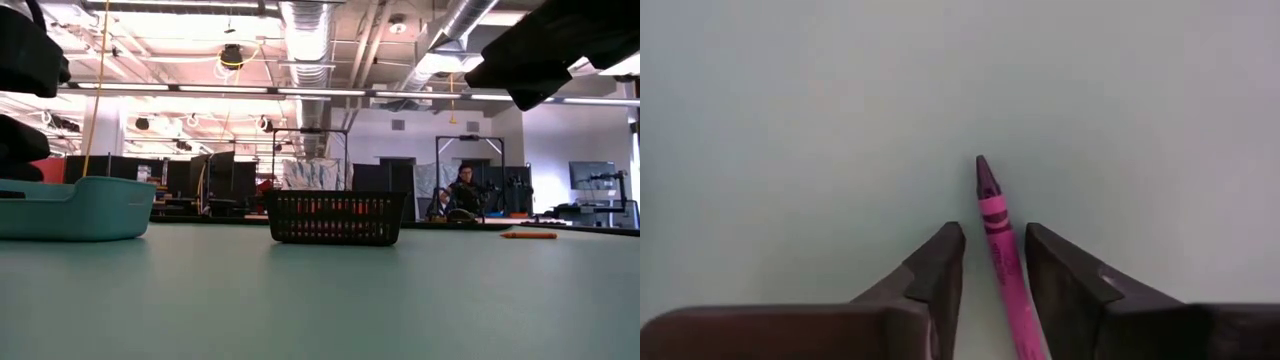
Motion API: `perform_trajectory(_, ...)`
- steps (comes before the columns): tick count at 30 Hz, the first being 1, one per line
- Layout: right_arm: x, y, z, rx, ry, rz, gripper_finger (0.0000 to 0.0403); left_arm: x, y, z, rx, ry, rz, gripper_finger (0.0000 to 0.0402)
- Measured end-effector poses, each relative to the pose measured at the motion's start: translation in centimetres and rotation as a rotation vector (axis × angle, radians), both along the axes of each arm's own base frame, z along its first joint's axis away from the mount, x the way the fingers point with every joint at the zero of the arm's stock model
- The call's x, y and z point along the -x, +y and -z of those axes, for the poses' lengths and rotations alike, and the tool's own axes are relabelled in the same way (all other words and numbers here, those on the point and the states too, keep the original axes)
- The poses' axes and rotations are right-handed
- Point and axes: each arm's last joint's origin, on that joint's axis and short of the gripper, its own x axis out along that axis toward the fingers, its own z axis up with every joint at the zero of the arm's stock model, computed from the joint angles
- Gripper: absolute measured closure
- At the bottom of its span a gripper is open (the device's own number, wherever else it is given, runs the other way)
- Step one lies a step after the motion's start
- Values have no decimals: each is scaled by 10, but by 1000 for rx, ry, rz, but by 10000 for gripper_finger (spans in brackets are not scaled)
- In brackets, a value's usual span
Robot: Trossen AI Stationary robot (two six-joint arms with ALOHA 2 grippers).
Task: Sort crayons
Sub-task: Put the violet crayon into the black bin
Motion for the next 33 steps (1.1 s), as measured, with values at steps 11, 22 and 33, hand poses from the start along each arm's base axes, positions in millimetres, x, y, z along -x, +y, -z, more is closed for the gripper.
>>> perform_trajectory(11, 0, 0, -1, -9, -8, 1, 286, 1, 4, 3, -58, -12, 35, 393)
perform_trajectory(22, 0, 0, -1, -31, -7, 10, 286, -14, 7, 1, -143, -161, 135, 387)
perform_trajectory(33, 0, 2, -2, -37, -13, 6, 286, -44, 22, -26, -174, -317, 207, 388)
